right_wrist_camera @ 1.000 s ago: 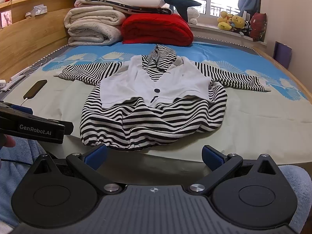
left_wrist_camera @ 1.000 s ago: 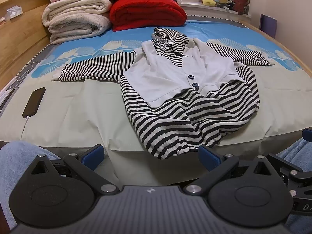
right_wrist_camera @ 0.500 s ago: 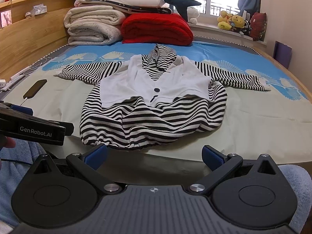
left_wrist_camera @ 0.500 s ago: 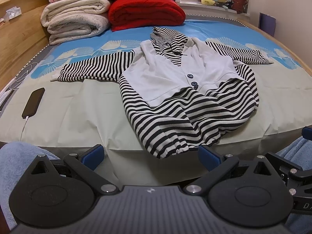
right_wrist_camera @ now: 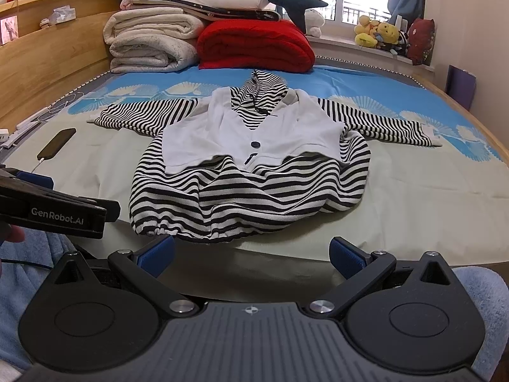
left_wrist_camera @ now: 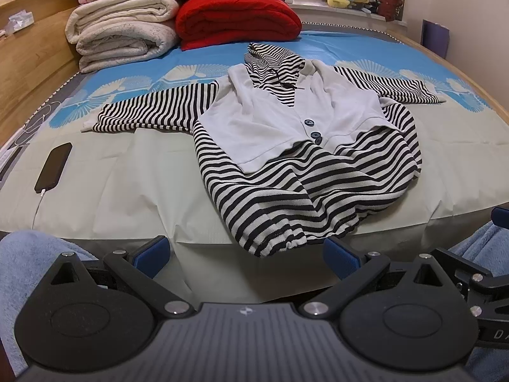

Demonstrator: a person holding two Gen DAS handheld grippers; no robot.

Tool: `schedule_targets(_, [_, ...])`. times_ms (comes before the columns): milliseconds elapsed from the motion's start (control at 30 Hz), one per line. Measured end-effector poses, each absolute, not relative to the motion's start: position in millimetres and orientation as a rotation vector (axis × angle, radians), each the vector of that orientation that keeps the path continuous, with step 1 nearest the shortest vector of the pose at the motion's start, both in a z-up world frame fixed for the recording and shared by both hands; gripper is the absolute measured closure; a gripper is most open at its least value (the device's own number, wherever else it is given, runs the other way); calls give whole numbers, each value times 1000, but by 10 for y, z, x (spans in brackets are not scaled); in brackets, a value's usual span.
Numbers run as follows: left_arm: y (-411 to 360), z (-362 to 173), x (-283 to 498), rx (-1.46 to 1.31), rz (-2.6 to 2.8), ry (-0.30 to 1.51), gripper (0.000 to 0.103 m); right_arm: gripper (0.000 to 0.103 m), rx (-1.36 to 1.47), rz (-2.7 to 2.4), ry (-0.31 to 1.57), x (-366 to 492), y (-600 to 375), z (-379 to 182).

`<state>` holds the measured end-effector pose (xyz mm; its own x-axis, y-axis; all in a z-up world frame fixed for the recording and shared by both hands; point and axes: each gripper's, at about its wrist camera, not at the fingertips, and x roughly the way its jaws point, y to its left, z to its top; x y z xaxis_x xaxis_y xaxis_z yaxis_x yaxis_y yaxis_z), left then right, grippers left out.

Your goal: Fold small clothes

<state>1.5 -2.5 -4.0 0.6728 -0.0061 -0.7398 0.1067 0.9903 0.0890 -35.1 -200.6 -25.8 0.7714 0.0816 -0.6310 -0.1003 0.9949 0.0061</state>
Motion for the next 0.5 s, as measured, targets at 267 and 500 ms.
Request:
schedule_targets(267, [-30, -50, 10, 128, -66, 831, 1, 1, -27, 98, 686, -355, -2004, -262])
schedule_targets(500, [-27, -72, 2, 129, -67, 834, 1, 1, -25, 99, 691, -358, -2005, -263])
